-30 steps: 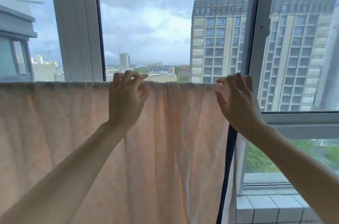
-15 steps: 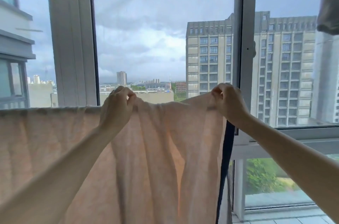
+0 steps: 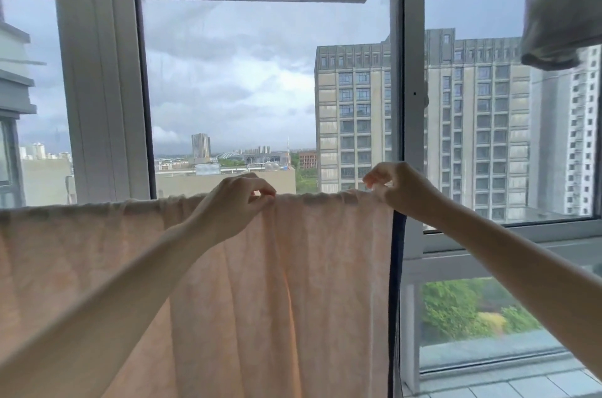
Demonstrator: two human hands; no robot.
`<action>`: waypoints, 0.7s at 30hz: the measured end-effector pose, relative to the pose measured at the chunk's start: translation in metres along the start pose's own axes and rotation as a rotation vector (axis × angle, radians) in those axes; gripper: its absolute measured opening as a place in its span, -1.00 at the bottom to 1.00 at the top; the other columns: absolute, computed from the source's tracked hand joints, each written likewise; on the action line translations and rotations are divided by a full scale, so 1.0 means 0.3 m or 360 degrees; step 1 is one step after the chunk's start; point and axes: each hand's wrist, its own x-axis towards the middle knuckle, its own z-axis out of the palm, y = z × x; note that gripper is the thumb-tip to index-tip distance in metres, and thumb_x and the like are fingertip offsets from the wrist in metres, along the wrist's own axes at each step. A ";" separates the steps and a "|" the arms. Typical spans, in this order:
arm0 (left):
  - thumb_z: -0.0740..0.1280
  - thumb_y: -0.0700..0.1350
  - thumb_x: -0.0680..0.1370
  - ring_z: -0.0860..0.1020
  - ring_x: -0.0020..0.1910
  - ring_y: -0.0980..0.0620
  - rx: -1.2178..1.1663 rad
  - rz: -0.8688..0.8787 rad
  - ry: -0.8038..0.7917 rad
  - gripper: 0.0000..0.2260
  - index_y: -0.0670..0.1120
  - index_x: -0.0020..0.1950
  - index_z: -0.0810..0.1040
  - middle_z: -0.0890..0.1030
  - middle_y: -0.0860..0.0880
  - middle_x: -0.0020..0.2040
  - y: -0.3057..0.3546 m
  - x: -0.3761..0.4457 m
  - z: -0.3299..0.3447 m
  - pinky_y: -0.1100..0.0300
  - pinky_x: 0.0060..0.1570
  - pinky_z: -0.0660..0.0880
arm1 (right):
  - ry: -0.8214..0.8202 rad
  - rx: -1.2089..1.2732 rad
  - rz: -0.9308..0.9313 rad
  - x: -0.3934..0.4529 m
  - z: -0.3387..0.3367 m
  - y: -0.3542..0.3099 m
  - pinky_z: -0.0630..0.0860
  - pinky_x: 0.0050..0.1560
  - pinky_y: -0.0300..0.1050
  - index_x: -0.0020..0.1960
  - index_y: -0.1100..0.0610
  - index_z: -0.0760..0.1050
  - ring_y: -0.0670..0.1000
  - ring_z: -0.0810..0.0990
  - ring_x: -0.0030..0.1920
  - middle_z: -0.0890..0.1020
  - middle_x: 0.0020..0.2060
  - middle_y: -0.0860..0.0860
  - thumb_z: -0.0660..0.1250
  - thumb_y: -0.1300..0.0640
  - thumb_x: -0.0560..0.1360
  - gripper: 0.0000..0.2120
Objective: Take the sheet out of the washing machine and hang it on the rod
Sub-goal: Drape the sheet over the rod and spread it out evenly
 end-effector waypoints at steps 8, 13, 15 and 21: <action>0.44 -0.14 0.50 0.55 -0.25 0.23 -0.0086 -0.0212 0.0069 -0.91 0.01 -0.20 0.64 0.61 0.19 -0.25 -0.022 0.027 -0.009 0.35 -0.25 0.38 | 0.0107 -0.0165 0.0396 -0.041 -0.007 0.074 0.42 -0.33 -0.18 -0.05 0.24 0.55 0.03 0.55 -0.25 0.63 -0.23 0.10 0.19 0.11 0.59 -0.76; 0.36 -0.16 0.55 0.54 -0.20 0.05 0.0093 -0.0230 0.0164 -0.87 0.01 -0.18 0.54 0.57 0.09 -0.20 -0.066 -0.007 -0.026 0.07 -0.11 0.49 | 0.0140 -0.0213 0.0182 -0.036 -0.002 0.066 0.39 -0.30 -0.33 -0.06 0.27 0.62 -0.02 0.56 -0.27 0.62 -0.27 0.06 0.31 0.21 0.55 -0.85; 0.33 -0.19 0.56 0.53 -0.19 0.01 0.0137 -0.0224 0.0261 -0.88 -0.03 -0.16 0.51 0.54 0.06 -0.18 -0.098 -0.029 -0.040 0.05 -0.12 0.46 | 0.0295 -0.0222 0.0100 -0.023 -0.003 0.050 0.49 -0.21 -0.22 -0.06 0.25 0.61 0.02 0.60 -0.24 0.65 -0.25 0.07 0.30 0.22 0.56 -0.86; 0.28 -0.12 0.59 0.56 -0.18 0.05 0.0056 -0.0286 0.0228 -0.87 0.01 -0.16 0.51 0.58 0.08 -0.16 -0.180 -0.069 -0.109 0.06 -0.13 0.46 | 0.0067 -0.0290 -0.0252 0.029 0.047 -0.044 0.57 -0.18 -0.19 -0.03 0.20 0.63 -0.06 0.62 -0.28 0.69 -0.22 0.04 0.30 0.21 0.55 -0.86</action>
